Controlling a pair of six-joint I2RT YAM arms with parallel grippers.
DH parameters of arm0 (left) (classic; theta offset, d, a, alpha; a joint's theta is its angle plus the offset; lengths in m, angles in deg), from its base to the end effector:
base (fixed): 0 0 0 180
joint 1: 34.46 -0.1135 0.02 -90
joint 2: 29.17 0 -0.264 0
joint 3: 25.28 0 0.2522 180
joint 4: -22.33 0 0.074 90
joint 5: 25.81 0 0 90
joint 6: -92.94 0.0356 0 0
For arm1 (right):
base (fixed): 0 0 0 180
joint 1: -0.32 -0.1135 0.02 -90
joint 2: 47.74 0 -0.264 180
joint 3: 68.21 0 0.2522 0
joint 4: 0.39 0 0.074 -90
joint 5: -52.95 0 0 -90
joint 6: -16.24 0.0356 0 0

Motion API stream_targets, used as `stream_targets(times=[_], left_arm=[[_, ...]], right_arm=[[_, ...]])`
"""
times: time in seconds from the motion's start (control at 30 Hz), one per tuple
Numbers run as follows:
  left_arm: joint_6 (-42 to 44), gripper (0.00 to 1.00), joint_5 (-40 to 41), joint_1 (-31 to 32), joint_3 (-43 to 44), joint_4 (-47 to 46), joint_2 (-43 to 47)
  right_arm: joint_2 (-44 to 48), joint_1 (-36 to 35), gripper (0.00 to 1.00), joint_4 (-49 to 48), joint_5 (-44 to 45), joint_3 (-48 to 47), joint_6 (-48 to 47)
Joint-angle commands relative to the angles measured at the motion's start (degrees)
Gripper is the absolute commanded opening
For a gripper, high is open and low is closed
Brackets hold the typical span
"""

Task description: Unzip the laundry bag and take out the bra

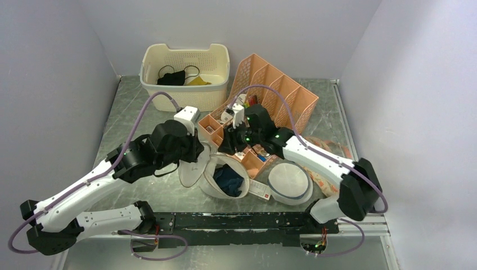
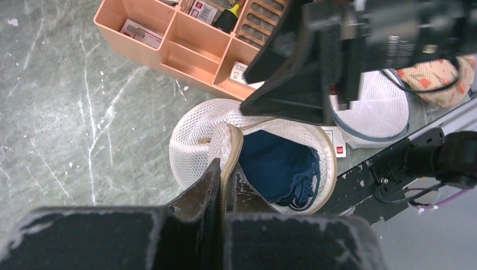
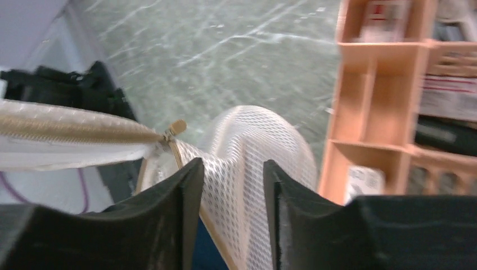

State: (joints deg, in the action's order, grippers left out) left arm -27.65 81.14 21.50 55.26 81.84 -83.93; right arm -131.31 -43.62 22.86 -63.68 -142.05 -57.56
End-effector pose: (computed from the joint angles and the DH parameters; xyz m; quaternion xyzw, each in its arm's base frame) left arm 0.1120 -0.1472 0.3788 0.1237 0.8662 -0.2251 0.4287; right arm 0.2249 0.2389 0.2756 -0.3117 0.8038 0.4079 0.3006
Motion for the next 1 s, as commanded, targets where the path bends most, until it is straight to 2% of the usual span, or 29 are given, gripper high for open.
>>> stream_targets(times=[0.0, 0.17, 0.3, 0.37, 0.6, 0.77, 0.87, 0.93, 0.97], left_arm=[[-3.6, 0.07, 2.9, -0.6, 2.9, -0.4, -1.6], [-4.3, 0.07, 2.1, -1.8, 4.0, -0.2, -2.1], [-4.7, 0.07, 1.3, -2.4, 3.2, -0.9, -1.9], [-5.1, 0.07, 1.3, -2.8, 3.2, -0.8, -2.2], [-6.0, 0.07, 1.4, -4.3, 2.7, 0.6, -3.4], [-2.9, 0.07, 0.2, -8.4, 0.9, 1.8, -4.0], [-1.1, 0.07, 2.4, -11.5, -0.3, 4.9, -4.9], [-0.2, 0.11, 4.9, -12.7, -1.6, 6.1, -5.6], [0.1, 0.17, 6.4, -13.0, -2.1, 6.7, -6.0]], right_arm=[[6.7, 0.1, 0.48, 10.8, 16.8, -2.3, -1.7], [12.2, -0.4, 0.58, 20.3, 19.9, -4.9, 0.5], [17.7, -1.8, 0.62, 19.9, 12.7, -1.3, 3.1], [19.6, -4.1, 0.64, 18.9, 13.1, 1.1, 3.5], [19.0, -13.7, 0.64, 17.7, 16.8, 5.7, 6.6], [18.9, -14.5, 0.62, 17.3, 22.0, 9.3, 10.0], [19.5, -14.4, 0.62, 18.8, 26.0, 9.2, 10.3], [20.0, -14.4, 0.63, 18.7, 27.1, 9.1, 10.0], [20.0, -14.4, 0.63, 18.4, 27.3, 9.1, 9.8]])
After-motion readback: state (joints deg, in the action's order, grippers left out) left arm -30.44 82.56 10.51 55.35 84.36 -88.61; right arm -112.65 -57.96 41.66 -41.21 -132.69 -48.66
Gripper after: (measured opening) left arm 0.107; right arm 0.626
